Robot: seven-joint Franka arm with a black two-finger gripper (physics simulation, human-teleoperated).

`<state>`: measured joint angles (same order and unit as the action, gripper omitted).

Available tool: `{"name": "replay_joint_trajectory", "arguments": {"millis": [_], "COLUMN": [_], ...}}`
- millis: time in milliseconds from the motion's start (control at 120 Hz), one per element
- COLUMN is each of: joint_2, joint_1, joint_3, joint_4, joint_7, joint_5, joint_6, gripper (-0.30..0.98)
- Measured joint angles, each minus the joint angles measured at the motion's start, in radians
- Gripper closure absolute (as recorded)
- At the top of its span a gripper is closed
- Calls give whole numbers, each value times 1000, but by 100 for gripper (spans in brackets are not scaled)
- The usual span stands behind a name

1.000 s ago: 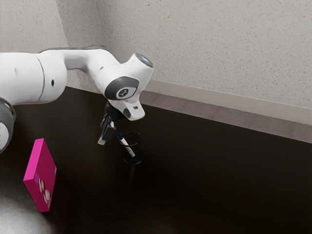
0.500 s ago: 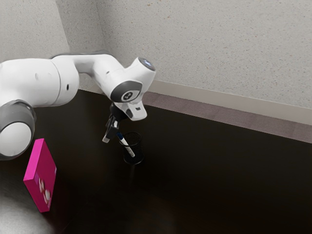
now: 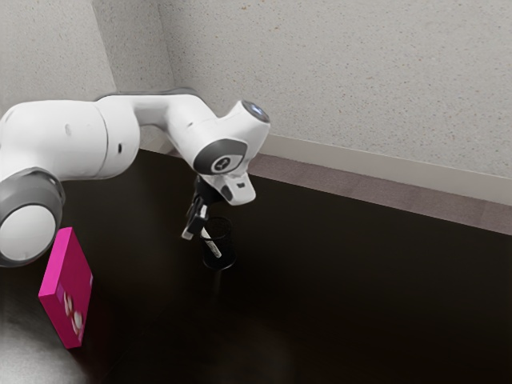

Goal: Take the marker out of the pen holder and place it to the left of the pen holder.

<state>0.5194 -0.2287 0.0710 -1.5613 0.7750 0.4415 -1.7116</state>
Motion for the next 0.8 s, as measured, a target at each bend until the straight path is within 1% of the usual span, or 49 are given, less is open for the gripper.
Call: {"name": "replay_joint_trajectory", "arguments": {"millis": [200,317,800], "joint_2": [2,9,16], "joint_1": [-4,-5,-4], "joint_3": [-3,-19,-24], "joint_4": [3,12,30], "joint_7": [-1,-2,-2], "joint_5": [6,7,7], "joint_6": [-1,-4,-20], "gripper": [35,40,47]}}
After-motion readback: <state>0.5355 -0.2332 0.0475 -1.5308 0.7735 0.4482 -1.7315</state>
